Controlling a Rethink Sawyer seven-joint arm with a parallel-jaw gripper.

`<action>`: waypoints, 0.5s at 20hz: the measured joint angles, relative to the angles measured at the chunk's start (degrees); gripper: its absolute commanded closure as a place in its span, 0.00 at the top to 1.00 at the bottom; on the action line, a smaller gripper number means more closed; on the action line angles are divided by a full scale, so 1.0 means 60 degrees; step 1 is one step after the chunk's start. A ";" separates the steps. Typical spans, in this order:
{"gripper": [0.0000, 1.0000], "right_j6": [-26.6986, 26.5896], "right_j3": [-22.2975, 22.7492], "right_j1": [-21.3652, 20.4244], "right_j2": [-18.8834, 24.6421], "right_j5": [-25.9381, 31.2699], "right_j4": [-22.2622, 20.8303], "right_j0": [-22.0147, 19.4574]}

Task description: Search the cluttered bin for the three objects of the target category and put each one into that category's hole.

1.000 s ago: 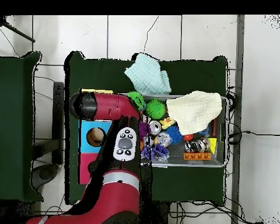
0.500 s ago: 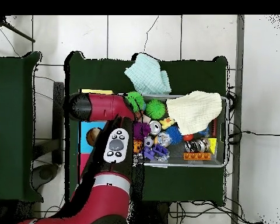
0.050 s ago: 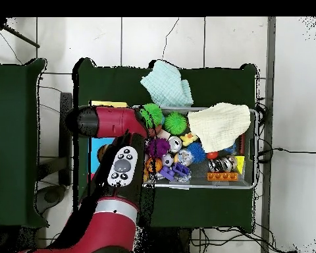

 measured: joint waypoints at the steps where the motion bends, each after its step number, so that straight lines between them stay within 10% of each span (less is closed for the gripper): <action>1: 0.00 0.0000 0.0003 0.0003 -0.0013 -0.0001 0.0017 0.0008; 10: 0.00 0.0002 0.0002 0.0083 -0.0268 -0.0009 0.0250 0.0174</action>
